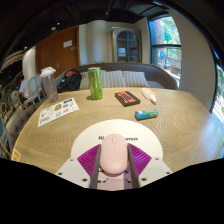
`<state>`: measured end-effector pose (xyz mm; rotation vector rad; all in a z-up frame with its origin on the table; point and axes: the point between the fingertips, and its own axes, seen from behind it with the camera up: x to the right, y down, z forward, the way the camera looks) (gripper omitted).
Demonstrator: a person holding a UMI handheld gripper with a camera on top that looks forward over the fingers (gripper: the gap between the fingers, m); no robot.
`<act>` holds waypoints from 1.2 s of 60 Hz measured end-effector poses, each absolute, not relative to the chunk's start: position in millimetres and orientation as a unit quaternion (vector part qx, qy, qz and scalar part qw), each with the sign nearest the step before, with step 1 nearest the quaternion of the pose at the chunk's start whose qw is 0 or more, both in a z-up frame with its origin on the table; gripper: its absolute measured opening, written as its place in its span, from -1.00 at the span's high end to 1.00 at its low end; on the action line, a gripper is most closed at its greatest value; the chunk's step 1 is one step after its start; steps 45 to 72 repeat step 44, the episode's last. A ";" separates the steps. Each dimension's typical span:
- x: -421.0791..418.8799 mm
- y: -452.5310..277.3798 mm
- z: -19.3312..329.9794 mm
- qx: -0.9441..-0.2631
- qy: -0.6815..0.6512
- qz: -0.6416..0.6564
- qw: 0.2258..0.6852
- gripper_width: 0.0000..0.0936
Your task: Arrange mouse
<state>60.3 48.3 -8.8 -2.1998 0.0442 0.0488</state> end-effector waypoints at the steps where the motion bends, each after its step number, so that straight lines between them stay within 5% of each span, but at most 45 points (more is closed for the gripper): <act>1: 60.3 48.3 -9.1 -0.893 0.018 0.019 0.450 -0.04; 4: 59.0 46.8 -10.4 -0.900 0.018 0.019 0.436 -0.14; 9: 61.5 38.4 -6.9 -0.913 0.031 0.005 0.406 -0.85; 39: -66.6 -69.1 98.9 -0.903 0.110 -0.036 0.413 -0.79; 72: -101.0 -84.2 105.1 -0.903 0.120 -0.026 0.412 -0.79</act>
